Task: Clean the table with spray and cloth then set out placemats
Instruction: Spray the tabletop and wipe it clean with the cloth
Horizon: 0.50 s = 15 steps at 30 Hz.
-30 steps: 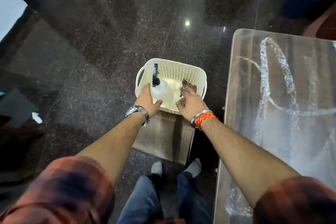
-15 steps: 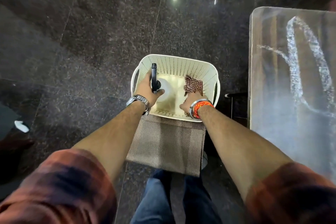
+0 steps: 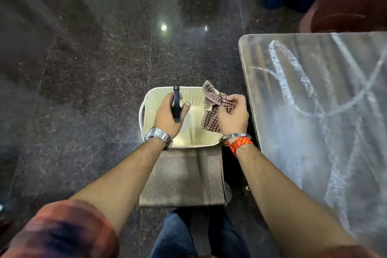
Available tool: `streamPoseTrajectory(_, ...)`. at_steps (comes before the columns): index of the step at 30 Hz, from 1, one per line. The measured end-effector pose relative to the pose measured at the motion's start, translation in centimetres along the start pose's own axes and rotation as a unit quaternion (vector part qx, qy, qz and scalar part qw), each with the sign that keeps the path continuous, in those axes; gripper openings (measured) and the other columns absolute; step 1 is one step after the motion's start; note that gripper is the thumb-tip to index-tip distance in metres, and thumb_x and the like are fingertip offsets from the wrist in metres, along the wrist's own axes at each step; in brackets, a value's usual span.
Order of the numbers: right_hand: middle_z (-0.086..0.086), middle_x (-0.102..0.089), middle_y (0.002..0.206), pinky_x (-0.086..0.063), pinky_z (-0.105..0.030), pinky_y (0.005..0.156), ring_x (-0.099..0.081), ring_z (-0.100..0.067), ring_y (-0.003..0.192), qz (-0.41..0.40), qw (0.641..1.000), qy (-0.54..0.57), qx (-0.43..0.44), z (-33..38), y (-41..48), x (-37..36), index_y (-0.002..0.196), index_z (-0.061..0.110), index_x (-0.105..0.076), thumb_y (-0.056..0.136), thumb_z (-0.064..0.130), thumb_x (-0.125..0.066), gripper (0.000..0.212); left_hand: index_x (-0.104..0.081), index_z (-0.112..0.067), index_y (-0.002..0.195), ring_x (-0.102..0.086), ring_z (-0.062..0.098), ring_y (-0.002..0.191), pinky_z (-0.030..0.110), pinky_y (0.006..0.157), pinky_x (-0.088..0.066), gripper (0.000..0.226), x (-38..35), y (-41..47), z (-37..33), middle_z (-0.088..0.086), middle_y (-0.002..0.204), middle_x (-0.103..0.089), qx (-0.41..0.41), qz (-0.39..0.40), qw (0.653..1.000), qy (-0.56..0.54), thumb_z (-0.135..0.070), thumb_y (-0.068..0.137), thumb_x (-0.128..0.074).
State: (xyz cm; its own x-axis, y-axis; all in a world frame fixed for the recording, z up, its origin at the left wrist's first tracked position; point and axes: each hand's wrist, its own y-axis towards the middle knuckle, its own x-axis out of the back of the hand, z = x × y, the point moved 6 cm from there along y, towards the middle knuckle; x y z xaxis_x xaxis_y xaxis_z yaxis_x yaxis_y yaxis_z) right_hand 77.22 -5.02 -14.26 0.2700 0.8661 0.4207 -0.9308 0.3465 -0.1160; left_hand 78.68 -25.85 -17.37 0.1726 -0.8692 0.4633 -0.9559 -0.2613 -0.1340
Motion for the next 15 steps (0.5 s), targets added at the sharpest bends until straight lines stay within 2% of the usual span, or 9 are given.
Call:
streamPoseTrajectory(2,0.018,-0.054,0.081,-0.042,-0.016,0.073,-0.053,0.005,0.073,-0.071,0.997,0.035,0.004,1.3,-0.4,3.2,0.095,0.018,-0.053,0.078,-0.002,-0.058,0.027,-0.058,-0.037,0.096,-0.066,0.025,0.073,0.039,0.073,-0.057,0.017,-0.6,-0.7,-3.1,-0.004,0.080,-0.066,-0.005,0.004,0.999,-0.047,-0.051,0.087,-0.064)
streamPoseTrajectory(4,0.019,-0.056,0.081,-0.041,-0.015,0.069,-0.055,-0.001,0.071,-0.142,0.988,0.052,-0.013,1.7,-1.3,7.1,0.094,0.021,-0.053,0.078,0.000,-0.060,0.027,-0.061,-0.040,0.092,-0.069,0.034,0.076,0.045,0.074,-0.058,0.014,-2.0,-1.6,-6.5,0.009,0.079,-0.071,-0.004,0.016,0.997,-0.075,-0.053,0.086,-0.060)
streamPoseTrajectory(6,0.016,-0.060,0.084,-0.041,-0.009,0.067,-0.059,-0.010,0.075,-0.201,0.976,0.073,-0.035,1.3,-2.7,11.9,0.096,0.018,-0.055,0.078,0.001,-0.061,0.026,-0.066,-0.028,0.086,-0.068,0.031,0.072,0.038,0.067,-0.054,0.028,-4.2,-3.0,-10.2,0.011,0.074,-0.070,-0.001,0.051,0.996,-0.074,-0.055,0.089,-0.062)
streamPoseTrajectory(8,0.006,-0.062,0.090,-0.040,-0.013,0.072,-0.061,-0.016,0.084,-0.250,0.963,0.070,-0.066,0.2,-4.2,16.6,0.100,0.015,-0.057,0.078,0.003,-0.063,0.025,-0.063,-0.016,0.072,-0.064,0.026,0.065,0.034,0.061,-0.047,0.047,-6.7,-4.6,-13.1,0.005,0.064,-0.065,0.011,0.097,0.994,-0.047,-0.059,0.091,-0.062)
streamPoseTrajectory(11,0.002,-0.061,0.093,-0.042,-0.022,0.077,-0.060,-0.019,0.086,-0.297,0.946,0.060,-0.112,-2.3,-6.4,23.2,0.101,0.017,-0.057,0.080,0.008,-0.066,0.025,-0.070,-0.008,0.079,-0.069,0.033,0.067,0.038,0.067,-0.056,0.063,-11.0,-6.9,-15.9,0.003,0.058,-0.064,0.034,0.143,0.988,-0.042,-0.069,0.086,-0.057)
streamPoseTrajectory(15,-0.001,-0.062,0.095,-0.047,-0.032,0.082,-0.059,-0.023,0.086,-0.313,0.937,0.052,-0.149,-5.8,-7.3,29.8,0.100,0.020,-0.056,0.080,0.014,-0.068,0.024,-0.075,-0.002,0.083,-0.070,0.032,0.067,0.030,0.059,-0.053,0.068,-15.9,-9.0,-18.2,0.011,0.073,-0.075,0.073,0.147,0.986,-0.040,-0.068,0.088,-0.057)
